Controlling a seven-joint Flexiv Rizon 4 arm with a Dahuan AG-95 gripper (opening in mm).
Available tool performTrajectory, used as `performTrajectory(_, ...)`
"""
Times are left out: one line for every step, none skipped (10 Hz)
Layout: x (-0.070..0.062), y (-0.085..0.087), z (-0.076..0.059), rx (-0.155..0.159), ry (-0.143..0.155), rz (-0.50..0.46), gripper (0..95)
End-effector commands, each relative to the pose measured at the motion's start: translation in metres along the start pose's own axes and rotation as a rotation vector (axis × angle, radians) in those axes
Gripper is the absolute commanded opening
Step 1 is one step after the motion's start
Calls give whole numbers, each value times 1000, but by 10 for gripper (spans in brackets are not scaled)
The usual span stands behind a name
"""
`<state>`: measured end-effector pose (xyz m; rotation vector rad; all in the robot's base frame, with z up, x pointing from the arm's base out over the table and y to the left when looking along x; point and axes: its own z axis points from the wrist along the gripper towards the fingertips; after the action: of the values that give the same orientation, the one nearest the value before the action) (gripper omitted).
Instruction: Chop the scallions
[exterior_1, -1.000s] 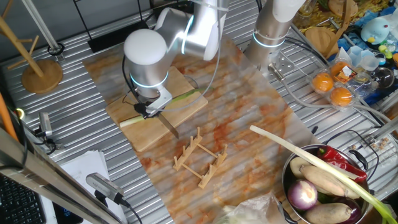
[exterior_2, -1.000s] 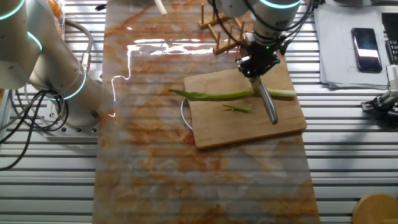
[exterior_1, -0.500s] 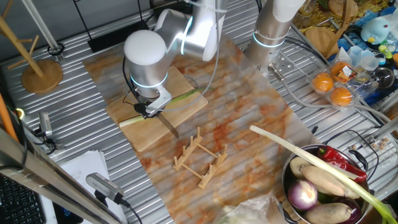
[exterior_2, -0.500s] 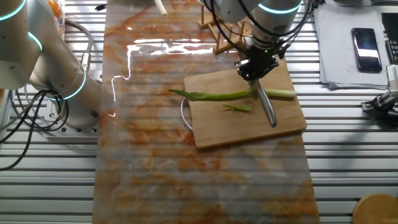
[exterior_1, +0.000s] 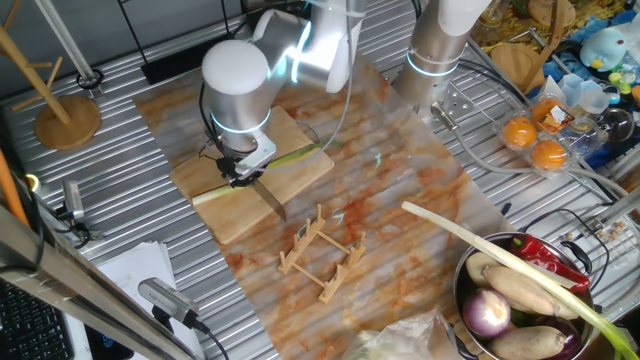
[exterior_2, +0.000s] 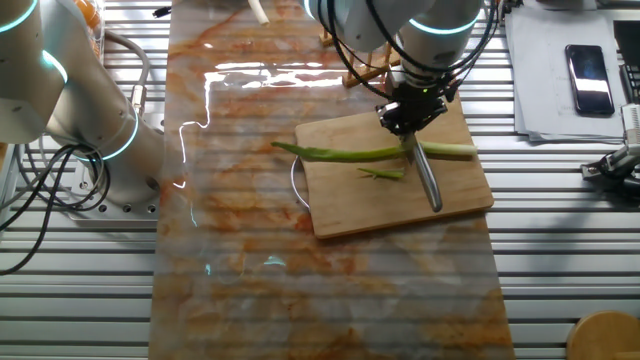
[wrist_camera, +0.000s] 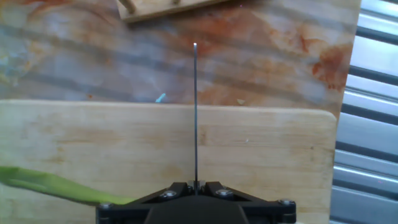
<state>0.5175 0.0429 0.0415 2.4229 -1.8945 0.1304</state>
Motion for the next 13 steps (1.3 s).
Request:
performTrajectory(10, 3, 9, 9, -11, 1, 0)
performTrajectory(15, 4, 10, 14, -9, 1, 0)
performTrajectory(19, 5, 9, 19, -5, -5, 0)
performTrajectory(26, 5, 11, 23, -5, -16, 0)
performTrajectory(29, 6, 13, 25, -2, -16, 0)
performTrajectory(33, 8, 12, 28, 1, -14, 0)
performTrajectory(36, 7, 10, 36, 4, -24, 0)
performTrajectory(39, 7, 9, 32, 0, -20, 0)
performTrajectory(39, 7, 9, 23, -9, -11, 0)
performTrajectory(39, 7, 9, 15, -18, -9, 0)
performTrajectory(38, 8, 2, -1, -26, -8, 0)
performTrajectory(36, 10, -5, -9, -25, -17, 0)
performTrajectory(36, 11, -7, -25, -34, -22, 0)
